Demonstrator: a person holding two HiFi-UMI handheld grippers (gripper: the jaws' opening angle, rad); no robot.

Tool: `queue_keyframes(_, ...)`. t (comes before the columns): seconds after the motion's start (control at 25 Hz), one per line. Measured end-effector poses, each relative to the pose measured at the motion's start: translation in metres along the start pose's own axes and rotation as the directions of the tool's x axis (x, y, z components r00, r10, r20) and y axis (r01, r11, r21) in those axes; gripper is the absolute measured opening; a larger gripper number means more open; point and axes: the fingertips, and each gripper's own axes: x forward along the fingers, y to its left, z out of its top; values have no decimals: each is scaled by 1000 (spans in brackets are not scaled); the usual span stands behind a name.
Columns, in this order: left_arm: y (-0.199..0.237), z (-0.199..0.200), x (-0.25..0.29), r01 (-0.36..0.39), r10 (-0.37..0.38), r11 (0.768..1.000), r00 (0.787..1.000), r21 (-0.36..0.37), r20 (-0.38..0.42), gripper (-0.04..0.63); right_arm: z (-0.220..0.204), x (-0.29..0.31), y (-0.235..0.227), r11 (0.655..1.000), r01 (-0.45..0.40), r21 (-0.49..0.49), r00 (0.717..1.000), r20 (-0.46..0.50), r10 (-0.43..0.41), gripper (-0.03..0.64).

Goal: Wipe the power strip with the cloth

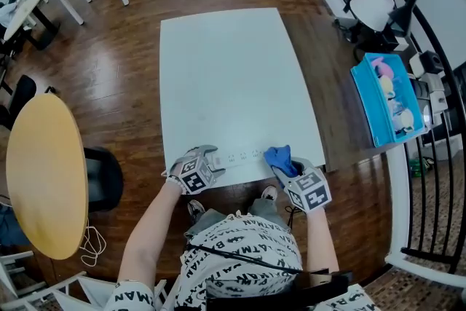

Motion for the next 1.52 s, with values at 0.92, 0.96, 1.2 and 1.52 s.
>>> queue_keyframes(0.92,49,13,-166,-345,646,556,752,-757,132,5,30,0,-26,988,91,128,974,195,-115,135)
queue_keyframes(0.96,46,15,-165,-329,644,544,754,-772,133,5,30,0,-27,987,90,134,973,200,-116,135)
queue_keyframes(1.2,34,27,-155,-308,639,529,757,-791,132,5,31,-4,-32,986,91,139,973,201,-118,135)
queue_keyframes(1.52,29,31,-149,-305,631,539,764,-785,136,5,27,-12,-36,982,107,153,968,207,-138,135)
